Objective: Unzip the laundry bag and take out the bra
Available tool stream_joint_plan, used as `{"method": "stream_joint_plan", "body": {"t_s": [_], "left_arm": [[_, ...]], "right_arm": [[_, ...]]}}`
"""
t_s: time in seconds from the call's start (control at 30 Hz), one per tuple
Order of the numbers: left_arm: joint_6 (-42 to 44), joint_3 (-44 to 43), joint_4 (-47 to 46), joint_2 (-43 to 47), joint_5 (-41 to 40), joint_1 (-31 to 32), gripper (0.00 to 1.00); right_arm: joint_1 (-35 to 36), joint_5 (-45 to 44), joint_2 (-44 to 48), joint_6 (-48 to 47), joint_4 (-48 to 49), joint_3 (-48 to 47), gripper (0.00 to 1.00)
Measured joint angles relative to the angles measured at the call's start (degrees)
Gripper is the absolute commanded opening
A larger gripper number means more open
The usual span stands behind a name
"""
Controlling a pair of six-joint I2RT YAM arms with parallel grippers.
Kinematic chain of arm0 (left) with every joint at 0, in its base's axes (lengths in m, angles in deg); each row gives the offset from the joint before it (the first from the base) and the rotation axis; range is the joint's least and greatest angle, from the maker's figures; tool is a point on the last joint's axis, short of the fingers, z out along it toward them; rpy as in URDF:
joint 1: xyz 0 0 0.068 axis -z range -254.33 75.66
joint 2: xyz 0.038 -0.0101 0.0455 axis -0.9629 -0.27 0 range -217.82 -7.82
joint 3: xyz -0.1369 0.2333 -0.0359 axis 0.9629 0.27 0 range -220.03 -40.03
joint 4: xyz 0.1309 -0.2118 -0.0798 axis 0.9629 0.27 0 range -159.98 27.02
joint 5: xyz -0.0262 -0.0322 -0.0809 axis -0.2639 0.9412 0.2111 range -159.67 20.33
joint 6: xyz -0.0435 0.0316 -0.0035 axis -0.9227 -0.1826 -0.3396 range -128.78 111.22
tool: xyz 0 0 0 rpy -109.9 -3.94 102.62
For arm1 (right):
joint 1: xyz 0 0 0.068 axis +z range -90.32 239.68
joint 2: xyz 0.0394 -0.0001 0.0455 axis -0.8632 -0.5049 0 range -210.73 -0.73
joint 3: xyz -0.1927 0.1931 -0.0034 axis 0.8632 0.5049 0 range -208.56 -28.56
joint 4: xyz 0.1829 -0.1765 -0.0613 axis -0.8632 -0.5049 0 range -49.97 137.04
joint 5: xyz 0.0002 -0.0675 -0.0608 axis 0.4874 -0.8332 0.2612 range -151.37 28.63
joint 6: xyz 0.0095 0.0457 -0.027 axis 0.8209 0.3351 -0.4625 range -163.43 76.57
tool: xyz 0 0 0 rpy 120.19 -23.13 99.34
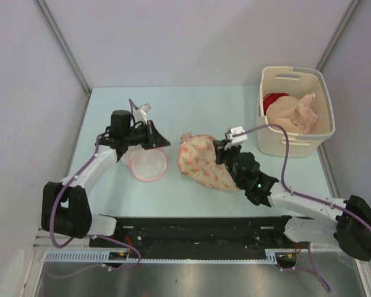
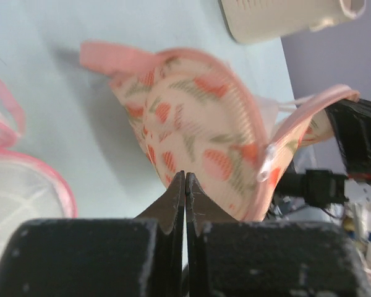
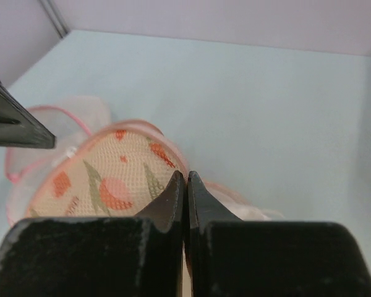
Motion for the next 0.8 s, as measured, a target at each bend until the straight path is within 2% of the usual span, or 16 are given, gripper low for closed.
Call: {"method": "stream_joint_plan", "body": {"t_s": [0.17,0.3,0.33,0.37,0.4,0.43,0.5,0.63,0.8], "left_arm": [[2.1,-7.0,4.5,3.9,-8.3,0.0,0.01],[4.0,-12.2,8.2,6.3,-15.5,-0.9,0.11],[4.3,-12.7,8.8,6.8,-16.7,-1.3,0.16],[4.6,-13.2,9.5,7.2,-17.9,-2.0,0.18],[4.8,-13.6,10.6,7.6,-19.3,-2.8,0.21],[5.0,-13.9,11.5,7.8,-20.5,-3.5,0.26],[5.6,-14.6,13.8,7.9,-22.7,-4.7,0.3],[6.5,-15.0,16.9,8.1,-24.2,-5.6,0.4],[6.4,-15.1,17.6,8.2,-20.9,-3.7,0.46]], "right_arm": [[0.0,2.1,-11.2,10.1,-10.3,-20.5,0.0],[0.8,5.4,-22.3,18.7,-14.6,-33.5,0.0],[1.5,5.9,-24.6,20.3,-14.3,-34.6,0.09],[2.2,6.9,-26.7,21.6,-14.1,-34.9,0.24],[3.0,8.4,-28.7,22.9,-14.3,-34.9,0.59],[3.2,10.0,-30.3,23.6,-14.4,-34.9,0.68],[3.9,13.7,-33.7,24.6,-15.5,-35.1,0.88],[2.9,16.3,-34.1,23.1,-21.7,-35.6,0.91],[-3.9,14.6,-27.0,20.7,-29.8,-36.0,0.85]]}}
